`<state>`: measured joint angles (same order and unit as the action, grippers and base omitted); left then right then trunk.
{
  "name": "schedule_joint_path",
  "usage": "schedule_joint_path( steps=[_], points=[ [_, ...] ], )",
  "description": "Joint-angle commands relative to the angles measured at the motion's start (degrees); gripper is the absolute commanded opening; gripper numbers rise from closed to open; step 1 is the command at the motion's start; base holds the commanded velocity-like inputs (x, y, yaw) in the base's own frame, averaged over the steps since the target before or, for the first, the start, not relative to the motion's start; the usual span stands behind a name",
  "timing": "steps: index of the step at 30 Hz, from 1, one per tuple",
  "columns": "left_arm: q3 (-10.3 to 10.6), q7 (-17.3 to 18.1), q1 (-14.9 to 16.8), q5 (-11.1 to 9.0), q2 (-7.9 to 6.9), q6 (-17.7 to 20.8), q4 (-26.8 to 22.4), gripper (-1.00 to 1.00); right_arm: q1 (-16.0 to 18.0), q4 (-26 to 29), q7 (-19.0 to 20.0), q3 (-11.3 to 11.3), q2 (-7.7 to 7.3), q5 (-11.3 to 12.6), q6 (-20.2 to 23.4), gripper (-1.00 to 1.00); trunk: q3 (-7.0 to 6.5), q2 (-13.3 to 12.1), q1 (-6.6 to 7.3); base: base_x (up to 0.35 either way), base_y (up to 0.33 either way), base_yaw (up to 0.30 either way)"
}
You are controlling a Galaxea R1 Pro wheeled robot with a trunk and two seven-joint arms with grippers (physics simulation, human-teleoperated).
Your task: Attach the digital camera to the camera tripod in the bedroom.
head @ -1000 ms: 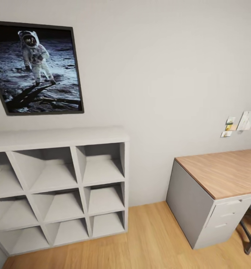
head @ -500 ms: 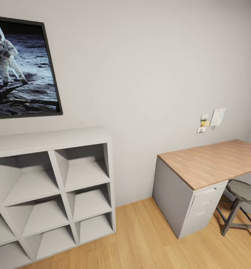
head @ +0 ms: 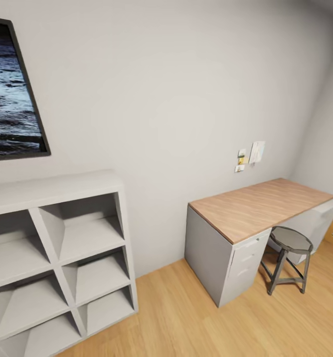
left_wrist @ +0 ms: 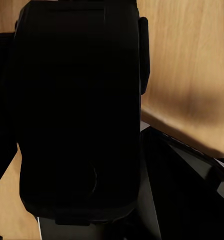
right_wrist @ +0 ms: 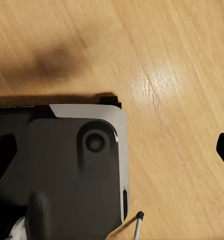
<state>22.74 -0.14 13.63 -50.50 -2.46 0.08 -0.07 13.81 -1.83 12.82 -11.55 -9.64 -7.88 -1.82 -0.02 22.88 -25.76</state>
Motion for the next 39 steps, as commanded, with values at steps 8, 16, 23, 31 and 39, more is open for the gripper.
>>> schedule_joint_path(
  steps=[8, 16, 23, 31, 39],
  points=[
    [0.5, 0.1, 0.0, -0.3, 0.00, 0.1, 0.0, -1.00, 0.1, -0.2, 0.1, -0.5, -0.03, -0.6, -0.2, 1.00, 0.02, 0.0, -0.02, 0.000, 0.000, -0.295],
    [0.5, 1.9, 0.0, -0.4, 0.00, 0.1, 0.0, -1.00, 0.1, -0.2, 0.1, -0.5, -0.03, -0.6, -0.2, 1.00, 0.02, 0.0, -0.02, 0.000, 0.000, -0.295],
    [0.5, 2.3, 0.0, -0.4, -0.02, 0.0, 0.0, -1.00, 0.1, -0.2, 0.1, -0.5, -0.03, -0.6, -0.2, 1.00, 0.02, 0.0, -0.02, 0.000, 0.000, -0.295],
    [0.5, 2.3, 0.0, -0.4, 0.00, 0.0, 0.0, -1.00, 0.1, -0.2, 0.1, -0.5, -0.05, -0.6, -0.2, 1.00, 0.02, 0.0, -0.02, 0.000, 0.000, -0.295],
    [0.5, 2.3, 0.0, -0.4, 0.00, 0.0, 0.0, -1.00, 0.1, -0.2, 0.1, -0.5, -0.11, -0.6, -0.2, 1.00, 0.02, 0.0, -0.02, 0.000, 0.000, -0.295]
  ],
)
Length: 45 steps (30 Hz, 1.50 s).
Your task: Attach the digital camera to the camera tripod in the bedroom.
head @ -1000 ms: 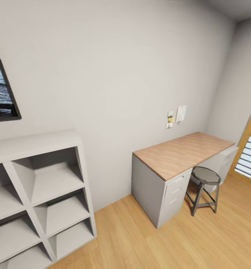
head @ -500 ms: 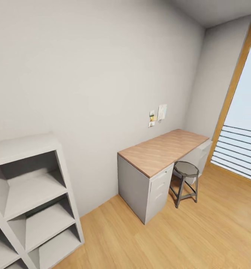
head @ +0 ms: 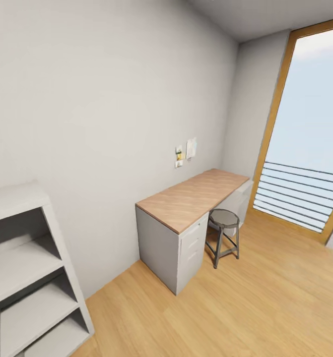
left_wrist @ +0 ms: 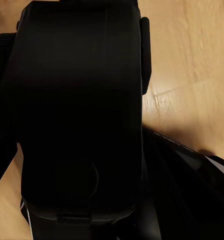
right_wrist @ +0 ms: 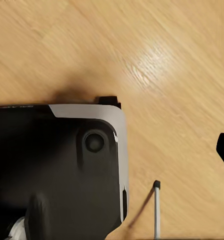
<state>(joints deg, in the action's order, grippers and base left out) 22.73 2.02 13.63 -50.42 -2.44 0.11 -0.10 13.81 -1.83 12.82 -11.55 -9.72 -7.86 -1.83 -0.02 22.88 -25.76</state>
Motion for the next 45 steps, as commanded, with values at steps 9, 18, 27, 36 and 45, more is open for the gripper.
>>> schedule_joint_path(
  steps=[9, 18, 27, 36, 45],
  points=[
    [0.5, 0.2, 0.0, -0.5, -0.02, 0.1, 0.0, -1.00, 0.1, -0.2, 0.1, -0.5, -0.04, -0.6, -0.2, 1.00, 0.02, 0.0, -0.02, 0.000, 0.000, -0.295],
    [0.5, 0.2, 0.0, -0.4, -0.07, 0.0, -0.1, -1.00, 0.1, -0.2, 0.1, -0.5, -0.04, -0.6, -0.2, 1.00, 0.02, 0.0, -0.02, 0.000, 0.000, -0.295],
    [0.5, 0.2, 0.0, -0.5, -0.14, 0.0, -0.1, -1.00, 0.1, -0.2, 0.2, -0.5, 0.00, -0.6, 0.1, 1.00, 0.02, 0.0, -0.02, 0.000, 0.000, -0.295],
    [0.2, -0.1, 0.0, -1.2, -0.36, 0.0, -0.2, -1.00, 0.1, -0.2, 0.2, -0.5, 0.01, -0.7, 2.1, 1.00, 0.02, 0.0, -0.02, 0.000, 0.000, -0.295],
    [0.2, -0.1, 0.0, -1.1, -0.29, 0.0, -0.2, -1.00, 0.1, -0.2, -0.2, -0.4, -0.11, -1.0, 3.0, 1.00, 0.02, 0.0, -0.02, 0.000, 0.000, -0.295]
  ],
)
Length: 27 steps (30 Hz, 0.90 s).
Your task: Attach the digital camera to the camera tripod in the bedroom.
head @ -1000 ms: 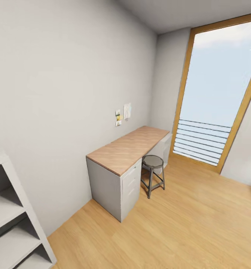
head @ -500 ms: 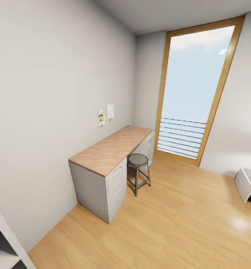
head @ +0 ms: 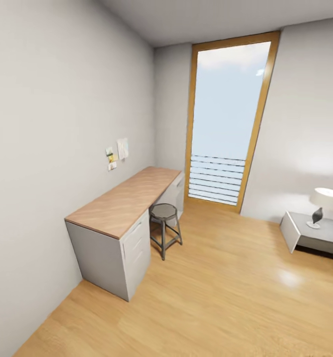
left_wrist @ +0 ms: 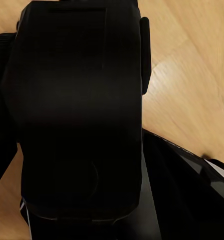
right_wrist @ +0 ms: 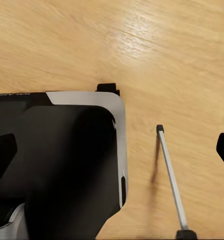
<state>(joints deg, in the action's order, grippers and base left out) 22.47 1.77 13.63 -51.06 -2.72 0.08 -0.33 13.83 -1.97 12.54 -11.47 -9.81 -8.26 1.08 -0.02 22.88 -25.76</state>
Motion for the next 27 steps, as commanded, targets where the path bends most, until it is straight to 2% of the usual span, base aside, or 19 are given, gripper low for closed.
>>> schedule_joint_path(
  steps=[1, 16, 23, 27],
  points=[
    [0.5, 0.2, 0.0, -0.5, -0.01, 0.0, 0.0, -1.00, 0.1, -0.1, 0.0, -0.5, -0.03, -0.6, 0.6, 1.00, 0.02, 0.0, -0.02, 0.000, 0.000, -0.295],
    [0.5, 0.2, 0.0, -0.3, 0.13, 0.0, -0.1, -1.00, -0.1, -0.1, -0.2, -0.5, -0.07, -0.6, 1.1, 1.00, 0.02, 0.0, -0.02, 0.000, 0.000, -0.295],
    [0.6, 0.2, 0.0, 0.6, 0.15, 0.0, -0.1, -1.00, -0.6, -0.1, -0.2, -0.5, -0.04, -0.6, 0.9, 1.00, 0.02, 0.0, -0.02, 0.001, 0.000, -0.297],
    [0.7, 0.2, 0.0, 0.7, 0.10, 0.0, -0.1, -1.00, -0.6, -0.1, -0.2, -0.4, -0.03, -0.6, 0.9, 1.00, 0.02, 0.0, -0.02, 0.155, 0.000, -0.298]
  ],
)
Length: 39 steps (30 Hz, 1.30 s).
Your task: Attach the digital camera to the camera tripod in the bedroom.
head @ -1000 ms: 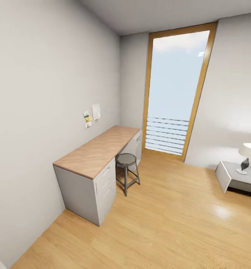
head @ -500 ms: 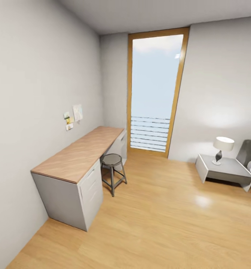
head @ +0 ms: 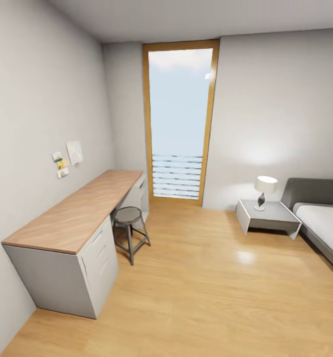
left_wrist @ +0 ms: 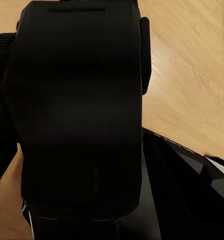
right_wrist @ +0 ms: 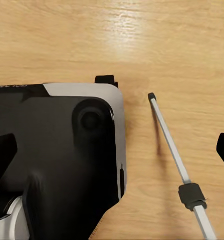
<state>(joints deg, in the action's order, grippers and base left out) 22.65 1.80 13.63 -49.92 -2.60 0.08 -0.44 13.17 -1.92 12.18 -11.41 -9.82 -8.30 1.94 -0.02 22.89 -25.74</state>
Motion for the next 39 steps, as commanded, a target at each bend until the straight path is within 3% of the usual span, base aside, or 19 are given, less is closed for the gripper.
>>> schedule_joint_path(
  steps=[1, 11, 39],
  points=[
    [0.5, 0.2, 0.0, -0.5, -0.02, 0.0, 0.0, -1.00, 0.1, -0.1, 0.1, -0.5, -0.02, -0.6, 0.1, 1.00, 0.02, 0.0, -0.04, 0.243, 0.000, -0.298],
    [0.6, 0.2, 0.0, -0.4, -0.03, 0.1, 0.1, -1.00, 0.1, -0.1, 0.2, -0.3, -0.01, -0.7, 0.2, 1.00, 0.02, 0.0, -0.04, 0.300, 0.000, -0.239],
    [0.6, 0.2, 0.0, -0.4, 0.05, 0.5, 0.1, -1.00, 0.1, -0.1, 0.1, -0.2, 0.16, -0.7, -1.7, 1.00, 0.02, 0.0, -0.04, 0.325, 0.000, -0.030]
  ],
)
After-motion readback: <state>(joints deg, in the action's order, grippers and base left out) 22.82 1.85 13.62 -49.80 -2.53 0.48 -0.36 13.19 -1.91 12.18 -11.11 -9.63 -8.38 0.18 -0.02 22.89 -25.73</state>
